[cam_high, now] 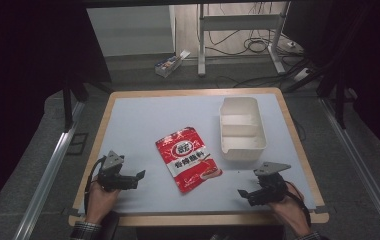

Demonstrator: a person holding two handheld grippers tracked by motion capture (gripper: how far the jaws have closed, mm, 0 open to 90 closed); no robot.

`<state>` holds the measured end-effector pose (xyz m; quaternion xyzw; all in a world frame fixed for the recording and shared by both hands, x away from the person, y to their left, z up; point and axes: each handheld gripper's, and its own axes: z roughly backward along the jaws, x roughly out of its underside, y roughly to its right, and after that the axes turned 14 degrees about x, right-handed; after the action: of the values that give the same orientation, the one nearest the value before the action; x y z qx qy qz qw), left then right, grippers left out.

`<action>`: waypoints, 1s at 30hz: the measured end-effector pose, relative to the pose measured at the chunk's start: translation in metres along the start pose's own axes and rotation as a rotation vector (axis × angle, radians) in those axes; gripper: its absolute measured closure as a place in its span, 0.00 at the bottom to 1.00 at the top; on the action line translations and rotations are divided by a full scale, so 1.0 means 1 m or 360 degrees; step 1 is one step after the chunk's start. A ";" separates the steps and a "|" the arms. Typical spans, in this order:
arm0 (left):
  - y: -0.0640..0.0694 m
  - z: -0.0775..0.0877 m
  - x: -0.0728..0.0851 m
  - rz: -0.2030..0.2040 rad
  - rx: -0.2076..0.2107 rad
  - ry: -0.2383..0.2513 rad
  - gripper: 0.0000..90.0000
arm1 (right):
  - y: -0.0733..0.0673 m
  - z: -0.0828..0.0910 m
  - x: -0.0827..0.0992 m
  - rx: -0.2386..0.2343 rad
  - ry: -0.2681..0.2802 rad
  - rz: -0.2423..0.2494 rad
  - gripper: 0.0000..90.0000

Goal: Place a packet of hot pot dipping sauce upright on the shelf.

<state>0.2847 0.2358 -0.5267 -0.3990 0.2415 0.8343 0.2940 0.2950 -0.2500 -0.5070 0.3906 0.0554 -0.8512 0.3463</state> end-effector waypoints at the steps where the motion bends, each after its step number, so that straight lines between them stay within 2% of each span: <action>1: 0.000 -0.001 0.000 -0.0015 0.0002 -0.0021 0.01 | 0.004 0.001 0.000 0.0004 0.0026 -0.0020 0.08; 3: 0.001 -0.002 0.001 -0.0025 -0.0003 -0.0023 0.01 | 0.008 0.000 -0.003 -0.0009 0.0074 -0.0060 0.08; 6: 0.000 -0.001 0.002 -0.0019 0.0005 0.0010 0.00 | 0.007 -0.001 -0.004 -0.0012 0.0088 -0.0047 0.07; 8: -0.002 -0.001 0.003 -0.0007 0.0008 0.0021 0.00 | 0.003 -0.004 -0.004 -0.0016 0.0053 0.0001 0.06; 11: -0.001 -0.002 0.002 -0.0030 0.0022 0.0015 0.00 | 0.001 -0.004 -0.004 -0.0014 0.0042 0.0011 0.06; 14: 0.001 -0.003 0.002 -0.0055 0.0017 0.0008 0.00 | 0.003 -0.005 -0.004 -0.0018 0.0043 -0.0010 0.06; 20: 0.001 -0.003 0.002 -0.0052 0.0010 -0.0014 0.00 | 0.004 -0.006 -0.004 -0.0047 0.0021 -0.0034 0.07; 27: 0.002 -0.004 0.002 -0.0050 0.0011 -0.0032 0.00 | -0.002 -0.013 -0.006 -0.0044 -0.0021 -0.0038 0.06; 30: 0.002 -0.004 0.001 -0.0048 0.0011 -0.0038 0.00 | -0.010 -0.017 -0.013 -0.0050 -0.0030 -0.0081 0.05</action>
<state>0.2850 0.2320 -0.5300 -0.3916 0.2348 0.8337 0.3106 0.3053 -0.2292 -0.5113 0.3756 0.0756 -0.8623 0.3311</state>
